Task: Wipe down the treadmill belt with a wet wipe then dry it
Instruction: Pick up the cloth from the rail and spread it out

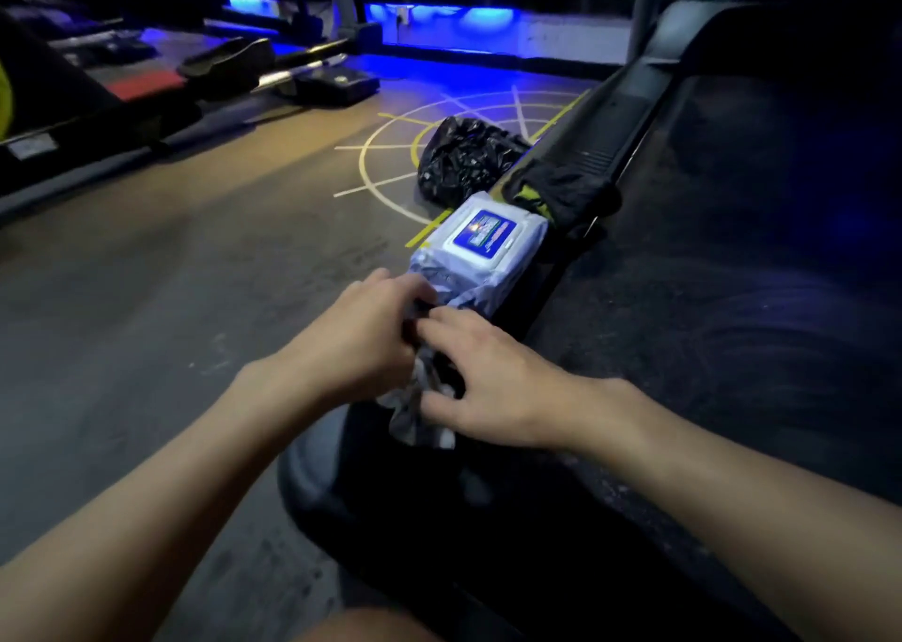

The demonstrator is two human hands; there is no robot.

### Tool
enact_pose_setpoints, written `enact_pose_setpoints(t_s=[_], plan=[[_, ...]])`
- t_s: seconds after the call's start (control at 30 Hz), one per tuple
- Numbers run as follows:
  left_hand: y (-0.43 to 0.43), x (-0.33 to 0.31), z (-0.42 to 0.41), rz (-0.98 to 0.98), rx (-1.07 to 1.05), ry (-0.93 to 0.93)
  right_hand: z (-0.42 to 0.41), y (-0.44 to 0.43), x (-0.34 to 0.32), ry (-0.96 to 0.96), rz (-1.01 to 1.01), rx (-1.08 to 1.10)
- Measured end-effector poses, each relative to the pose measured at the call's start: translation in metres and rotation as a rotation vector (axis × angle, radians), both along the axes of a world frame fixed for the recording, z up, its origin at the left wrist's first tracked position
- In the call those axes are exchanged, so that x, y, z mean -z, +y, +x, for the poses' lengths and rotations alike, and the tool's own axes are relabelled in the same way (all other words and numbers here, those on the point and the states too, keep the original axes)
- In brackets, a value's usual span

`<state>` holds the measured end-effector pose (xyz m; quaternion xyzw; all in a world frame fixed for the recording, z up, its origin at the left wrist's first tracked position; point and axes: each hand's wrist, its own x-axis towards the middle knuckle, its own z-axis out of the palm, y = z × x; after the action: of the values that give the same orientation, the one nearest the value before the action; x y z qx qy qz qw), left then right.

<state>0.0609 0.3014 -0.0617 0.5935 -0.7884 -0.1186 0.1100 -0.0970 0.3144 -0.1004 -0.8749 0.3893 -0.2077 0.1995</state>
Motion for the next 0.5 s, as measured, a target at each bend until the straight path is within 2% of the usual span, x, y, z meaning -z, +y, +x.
enact_pose_setpoints(t_s=[0.1,0.2,0.33,0.5], plan=[[-0.023,-0.018,-0.042,-0.109,0.050,0.170,-0.027,-0.022,-0.007,-0.209,-0.046,0.191],[-0.065,-0.033,-0.091,-0.144,0.101,0.199,-0.062,-0.059,-0.014,-0.248,-0.019,0.478],[-0.126,-0.039,-0.140,-0.073,0.141,0.114,-0.097,-0.107,-0.014,-0.375,0.278,0.788],[-0.181,-0.030,-0.167,0.003,0.128,0.009,-0.113,-0.154,0.000,-0.762,0.657,0.905]])
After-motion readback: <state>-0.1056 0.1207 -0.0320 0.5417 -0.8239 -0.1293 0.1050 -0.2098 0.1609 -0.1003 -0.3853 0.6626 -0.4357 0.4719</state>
